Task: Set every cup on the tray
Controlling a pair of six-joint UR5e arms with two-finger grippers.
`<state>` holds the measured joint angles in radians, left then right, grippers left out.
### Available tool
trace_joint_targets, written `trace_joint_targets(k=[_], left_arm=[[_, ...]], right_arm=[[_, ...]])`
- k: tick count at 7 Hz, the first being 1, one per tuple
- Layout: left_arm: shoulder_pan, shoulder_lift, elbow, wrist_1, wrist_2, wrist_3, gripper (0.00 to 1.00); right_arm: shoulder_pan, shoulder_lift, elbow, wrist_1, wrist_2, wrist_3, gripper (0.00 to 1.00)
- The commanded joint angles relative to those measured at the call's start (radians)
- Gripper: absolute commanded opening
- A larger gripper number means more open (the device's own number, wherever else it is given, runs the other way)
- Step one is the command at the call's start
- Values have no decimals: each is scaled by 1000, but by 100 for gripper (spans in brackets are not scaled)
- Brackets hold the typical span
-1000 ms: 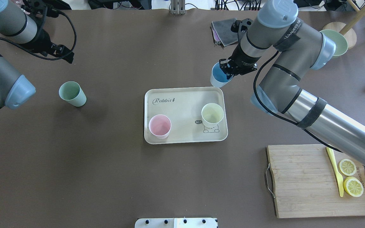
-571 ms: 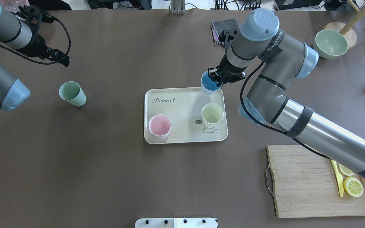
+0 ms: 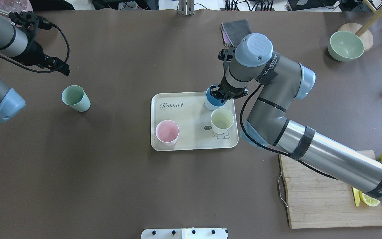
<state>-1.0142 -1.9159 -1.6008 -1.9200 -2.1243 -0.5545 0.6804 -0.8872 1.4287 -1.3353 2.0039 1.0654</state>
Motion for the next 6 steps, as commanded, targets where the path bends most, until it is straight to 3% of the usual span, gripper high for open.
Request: trace_joint_targets(k=[1, 3, 6], left_arm=[[11, 18, -10, -1, 0, -22, 97], [16, 23, -10, -2, 0, -36, 97], [34, 63, -2, -58, 3, -41, 97]], right_arm=[[-4, 16, 2, 1, 1, 13, 99], [37, 27, 12, -8, 38, 22, 100], [131, 40, 25, -15, 166, 21, 100]])
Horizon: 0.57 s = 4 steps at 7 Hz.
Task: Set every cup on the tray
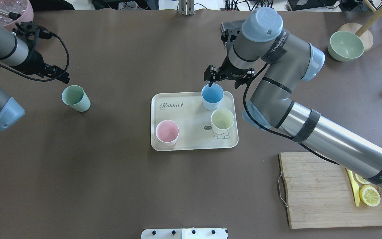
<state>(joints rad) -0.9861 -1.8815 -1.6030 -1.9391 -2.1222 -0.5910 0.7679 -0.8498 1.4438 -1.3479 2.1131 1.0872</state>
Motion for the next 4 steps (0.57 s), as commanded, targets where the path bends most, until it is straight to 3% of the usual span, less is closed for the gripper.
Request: trace_joint_targets(k=[1, 3, 4], left_arm=[[12, 39, 1, -78, 2, -45, 97], [63, 45, 0, -84, 13, -79, 95], [70, 51, -3, -84, 15, -82, 81]], right_arm=[[63, 3, 10, -2, 77, -1, 100], [123, 2, 12, -2, 140, -7, 100], [145, -2, 12, -2, 160, -15, 100]])
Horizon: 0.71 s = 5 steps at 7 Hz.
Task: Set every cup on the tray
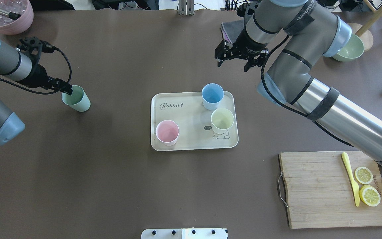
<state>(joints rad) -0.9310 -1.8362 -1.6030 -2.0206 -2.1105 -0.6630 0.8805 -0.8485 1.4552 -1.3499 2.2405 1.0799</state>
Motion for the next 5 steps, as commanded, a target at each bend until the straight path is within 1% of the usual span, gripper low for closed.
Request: trace_joint_targets(k=[1, 2, 4, 5], left_arm=[[23, 6, -2, -9, 3, -35, 5], [23, 6, 0, -23, 3, -36, 0], [24, 0, -3, -24, -3, -46, 0], [24, -8, -8, -24, -9, -67, 0]], right_arm=[[50, -12, 1, 0, 44, -11, 100], [76, -23, 1, -2, 69, -12, 100], [144, -81, 25, -2, 126, -67, 100], [190, -137, 46, -2, 164, -119, 100]])
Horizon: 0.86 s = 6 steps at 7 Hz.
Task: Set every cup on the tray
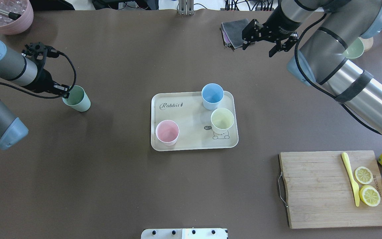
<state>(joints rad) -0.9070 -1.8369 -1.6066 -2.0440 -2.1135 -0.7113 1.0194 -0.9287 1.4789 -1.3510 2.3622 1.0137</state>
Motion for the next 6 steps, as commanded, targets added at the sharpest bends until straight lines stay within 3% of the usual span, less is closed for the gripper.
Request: trace_joint_targets(k=[1, 4, 6], left_arm=[[0, -42, -24, 25, -6, -39, 0], [3, -209, -64, 238, -5, -143, 0], [69, -298, -61, 281, 0, -259, 0]], right_arm=[[95, -137, 55, 0, 69, -137, 100], [165, -336, 84, 4, 60, -381, 100], [172, -403, 84, 7, 45, -428, 100]])
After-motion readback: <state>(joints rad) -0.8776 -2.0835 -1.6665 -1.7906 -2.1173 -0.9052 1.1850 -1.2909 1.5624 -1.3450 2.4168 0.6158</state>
